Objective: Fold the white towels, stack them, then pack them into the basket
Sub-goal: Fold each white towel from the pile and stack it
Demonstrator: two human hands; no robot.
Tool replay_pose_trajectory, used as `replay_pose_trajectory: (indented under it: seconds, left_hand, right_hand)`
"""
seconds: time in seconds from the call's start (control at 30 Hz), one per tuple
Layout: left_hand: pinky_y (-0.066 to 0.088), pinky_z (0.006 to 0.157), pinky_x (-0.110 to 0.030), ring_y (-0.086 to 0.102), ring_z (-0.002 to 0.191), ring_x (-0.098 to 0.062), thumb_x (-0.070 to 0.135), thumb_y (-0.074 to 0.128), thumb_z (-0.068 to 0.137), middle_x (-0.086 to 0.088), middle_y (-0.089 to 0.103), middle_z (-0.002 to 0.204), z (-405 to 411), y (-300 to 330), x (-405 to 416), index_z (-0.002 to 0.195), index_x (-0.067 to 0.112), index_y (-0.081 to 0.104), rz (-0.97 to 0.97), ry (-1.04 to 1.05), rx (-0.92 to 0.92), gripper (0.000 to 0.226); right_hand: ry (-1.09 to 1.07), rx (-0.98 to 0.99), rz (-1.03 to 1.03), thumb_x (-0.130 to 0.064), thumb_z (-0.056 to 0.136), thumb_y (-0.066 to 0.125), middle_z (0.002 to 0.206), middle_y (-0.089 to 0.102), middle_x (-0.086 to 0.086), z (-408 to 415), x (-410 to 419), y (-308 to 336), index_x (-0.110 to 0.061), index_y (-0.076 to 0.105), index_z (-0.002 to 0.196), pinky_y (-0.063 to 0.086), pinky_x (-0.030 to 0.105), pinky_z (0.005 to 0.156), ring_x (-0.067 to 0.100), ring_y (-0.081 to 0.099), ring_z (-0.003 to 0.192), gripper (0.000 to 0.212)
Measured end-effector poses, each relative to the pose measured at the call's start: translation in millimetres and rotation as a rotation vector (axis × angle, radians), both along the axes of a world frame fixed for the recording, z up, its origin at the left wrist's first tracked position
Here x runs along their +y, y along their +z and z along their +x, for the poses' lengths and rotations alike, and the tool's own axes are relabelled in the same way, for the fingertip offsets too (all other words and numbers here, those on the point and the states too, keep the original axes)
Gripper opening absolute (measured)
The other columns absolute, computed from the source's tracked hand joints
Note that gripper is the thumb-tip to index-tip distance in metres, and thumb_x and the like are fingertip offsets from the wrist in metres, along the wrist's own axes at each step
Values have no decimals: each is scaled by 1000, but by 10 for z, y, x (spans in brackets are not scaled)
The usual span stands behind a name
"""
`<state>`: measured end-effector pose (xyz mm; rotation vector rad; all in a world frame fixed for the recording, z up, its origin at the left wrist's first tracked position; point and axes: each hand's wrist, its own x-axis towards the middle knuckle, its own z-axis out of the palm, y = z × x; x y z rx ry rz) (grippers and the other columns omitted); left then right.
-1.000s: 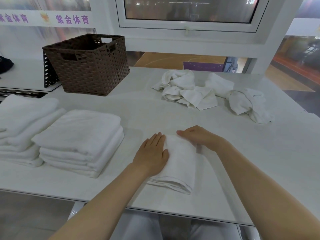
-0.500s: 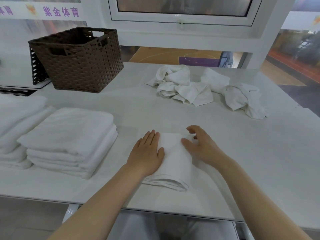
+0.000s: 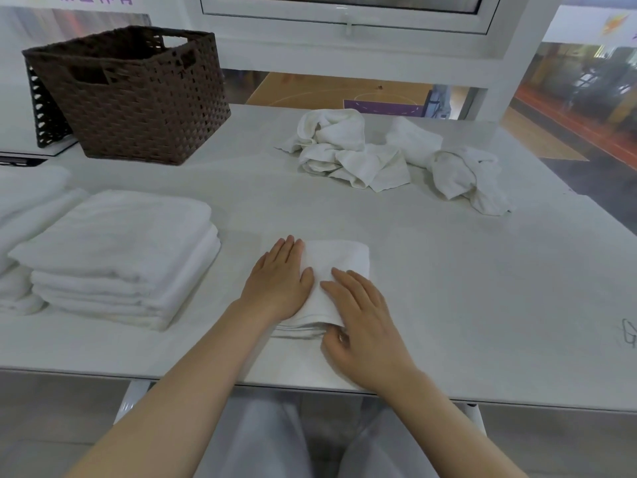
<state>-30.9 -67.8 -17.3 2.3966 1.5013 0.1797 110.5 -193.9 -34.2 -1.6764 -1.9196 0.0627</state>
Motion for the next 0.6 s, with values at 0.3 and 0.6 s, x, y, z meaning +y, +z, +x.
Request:
replay_pose_trajectory:
  seconds: [0.3, 0.6]
  left_hand:
    - [2, 123, -34, -5, 152, -15, 40, 21, 104, -2, -4, 166, 5, -23, 12, 157, 15, 0, 29, -1, 41, 62]
    - [2, 122, -35, -6, 152, -20, 41, 20, 104, -7, -5, 165, 95, -15, -59, 157, 12, -1, 36, 39, 46, 64]
  right_hand:
    - [-102, -86, -40, -8, 72, 63, 147, 45, 12, -35, 28, 38, -14, 49, 132, 46, 43, 104, 34, 44, 134, 63]
    - [-245, -250, -191, -5, 72, 70, 150, 43, 19, 270, -81, -12, -7, 46, 142, 41, 48, 108, 35, 49, 132, 73]
